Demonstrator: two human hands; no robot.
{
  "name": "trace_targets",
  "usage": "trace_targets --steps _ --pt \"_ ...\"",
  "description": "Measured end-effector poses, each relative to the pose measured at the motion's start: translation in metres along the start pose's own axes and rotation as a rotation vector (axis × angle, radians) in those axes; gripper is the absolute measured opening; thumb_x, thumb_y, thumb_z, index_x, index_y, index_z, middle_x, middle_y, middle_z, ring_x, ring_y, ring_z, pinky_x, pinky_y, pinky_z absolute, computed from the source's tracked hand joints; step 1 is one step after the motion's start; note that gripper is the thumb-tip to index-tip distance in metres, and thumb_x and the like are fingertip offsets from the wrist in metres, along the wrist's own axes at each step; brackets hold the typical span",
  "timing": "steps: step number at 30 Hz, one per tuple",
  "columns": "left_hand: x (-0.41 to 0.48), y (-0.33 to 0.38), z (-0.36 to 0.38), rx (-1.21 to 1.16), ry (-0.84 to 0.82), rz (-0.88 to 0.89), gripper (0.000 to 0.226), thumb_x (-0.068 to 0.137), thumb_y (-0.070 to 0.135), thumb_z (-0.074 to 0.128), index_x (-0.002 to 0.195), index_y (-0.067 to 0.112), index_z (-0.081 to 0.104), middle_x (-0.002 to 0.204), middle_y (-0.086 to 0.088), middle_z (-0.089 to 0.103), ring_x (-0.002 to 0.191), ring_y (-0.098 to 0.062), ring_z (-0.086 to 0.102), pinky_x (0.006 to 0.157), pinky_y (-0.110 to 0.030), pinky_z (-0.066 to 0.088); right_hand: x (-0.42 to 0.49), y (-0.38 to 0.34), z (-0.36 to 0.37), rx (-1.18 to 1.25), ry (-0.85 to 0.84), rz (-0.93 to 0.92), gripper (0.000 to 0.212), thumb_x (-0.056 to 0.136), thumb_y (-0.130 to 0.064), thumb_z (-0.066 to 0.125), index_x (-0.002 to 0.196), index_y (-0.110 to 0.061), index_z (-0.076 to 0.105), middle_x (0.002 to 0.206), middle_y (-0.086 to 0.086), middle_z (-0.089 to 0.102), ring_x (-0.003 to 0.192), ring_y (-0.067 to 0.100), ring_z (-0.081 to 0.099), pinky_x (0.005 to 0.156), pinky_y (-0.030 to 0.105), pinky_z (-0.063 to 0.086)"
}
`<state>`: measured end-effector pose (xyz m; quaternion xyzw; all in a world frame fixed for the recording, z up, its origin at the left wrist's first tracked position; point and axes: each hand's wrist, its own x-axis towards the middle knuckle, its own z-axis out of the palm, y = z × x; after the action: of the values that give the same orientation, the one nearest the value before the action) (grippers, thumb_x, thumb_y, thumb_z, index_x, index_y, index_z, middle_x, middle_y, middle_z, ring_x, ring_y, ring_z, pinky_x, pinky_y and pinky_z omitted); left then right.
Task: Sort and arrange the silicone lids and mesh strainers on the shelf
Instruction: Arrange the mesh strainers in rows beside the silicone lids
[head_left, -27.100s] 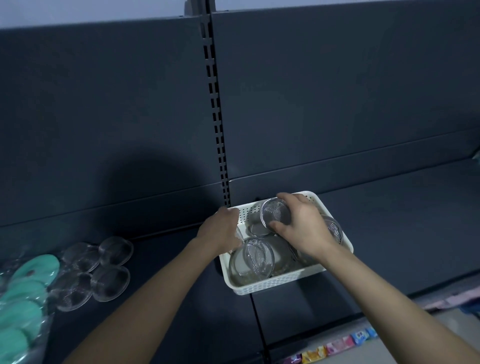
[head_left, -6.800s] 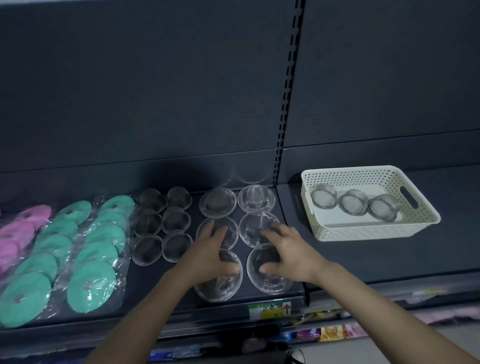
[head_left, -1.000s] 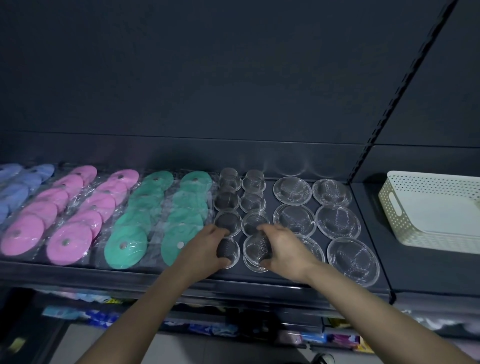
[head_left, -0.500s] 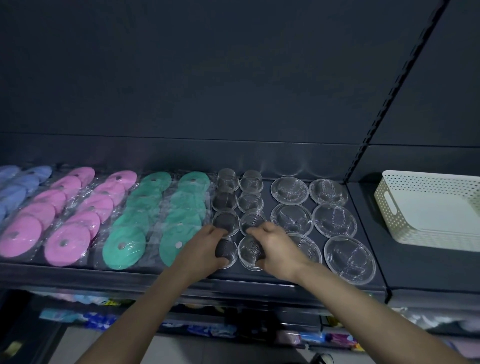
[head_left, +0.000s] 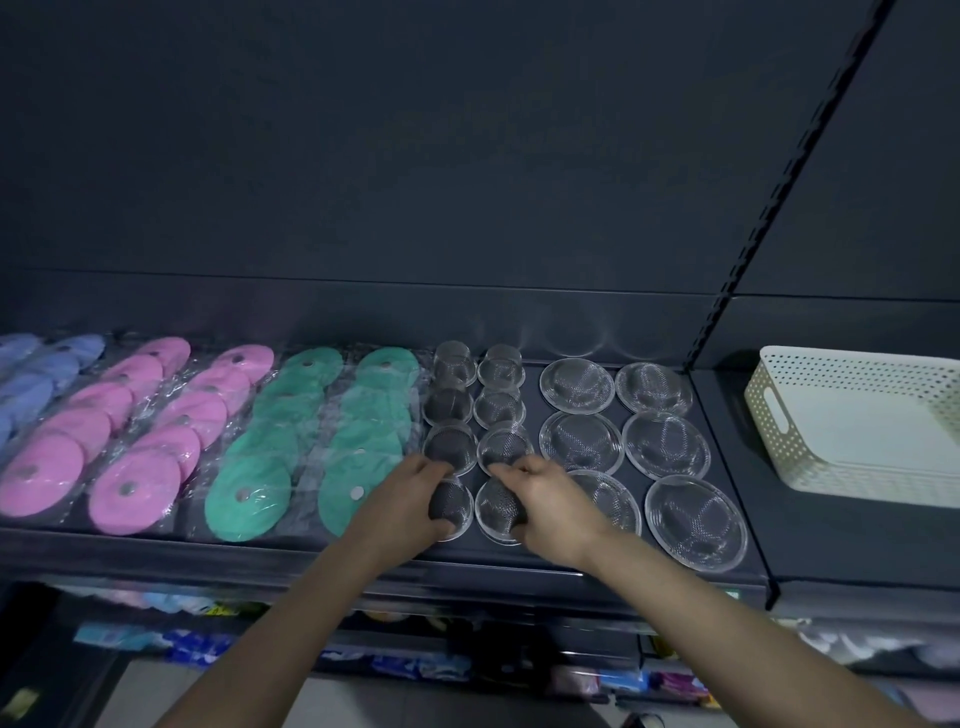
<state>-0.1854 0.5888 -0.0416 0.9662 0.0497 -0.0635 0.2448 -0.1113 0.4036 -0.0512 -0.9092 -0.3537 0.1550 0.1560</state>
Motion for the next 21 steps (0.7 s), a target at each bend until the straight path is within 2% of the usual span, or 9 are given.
trace_targets --steps 7,12,16,18,21 --pt "0.000 0.000 0.002 0.036 0.012 -0.001 0.070 0.080 0.029 0.071 0.141 0.020 0.038 0.136 0.002 0.038 0.122 -0.014 0.044 0.097 -0.022 0.037 -0.001 0.000 0.000 -0.034 0.001 -0.017 0.081 0.078 -0.010 0.067 0.147 -0.023 0.028 0.133 0.007 0.042 0.122 0.031 0.042 0.106 0.034 0.036" --pt "0.001 -0.001 0.003 0.038 0.029 0.011 0.071 0.080 0.031 0.071 0.142 0.021 0.038 0.134 0.003 0.039 0.121 -0.014 0.043 0.096 -0.021 0.036 -0.004 -0.004 0.002 0.004 0.042 0.032 0.077 0.079 -0.009 0.066 0.146 -0.015 0.026 0.132 0.010 0.042 0.125 0.031 0.038 0.105 0.034 0.037" --pt "0.000 -0.002 0.005 0.033 0.049 0.025 0.070 0.079 0.033 0.071 0.140 0.019 0.041 0.132 0.001 0.041 0.121 -0.015 0.043 0.097 -0.022 0.037 -0.008 -0.003 0.000 0.068 0.033 0.028 0.081 0.081 -0.025 0.072 0.147 -0.017 0.025 0.136 0.009 0.040 0.128 0.027 0.037 0.107 0.035 0.035" --pt "-0.001 -0.001 0.006 0.030 0.072 0.038 0.068 0.080 0.037 0.070 0.139 0.018 0.042 0.132 0.002 0.041 0.122 -0.014 0.042 0.097 -0.022 0.035 -0.012 0.002 -0.007 0.112 0.067 0.024 0.075 0.085 -0.033 0.067 0.147 -0.018 0.027 0.139 0.007 0.040 0.129 0.025 0.039 0.108 0.032 0.034" --pt "-0.002 0.000 0.006 0.035 0.107 0.057 0.066 0.084 0.042 0.065 0.140 0.016 0.042 0.134 0.001 0.041 0.125 -0.014 0.039 0.100 -0.022 0.033 -0.021 0.019 -0.014 0.096 0.191 0.026 0.053 0.094 -0.031 0.053 0.143 -0.016 0.038 0.139 0.008 0.044 0.126 0.026 0.045 0.107 0.028 0.035"
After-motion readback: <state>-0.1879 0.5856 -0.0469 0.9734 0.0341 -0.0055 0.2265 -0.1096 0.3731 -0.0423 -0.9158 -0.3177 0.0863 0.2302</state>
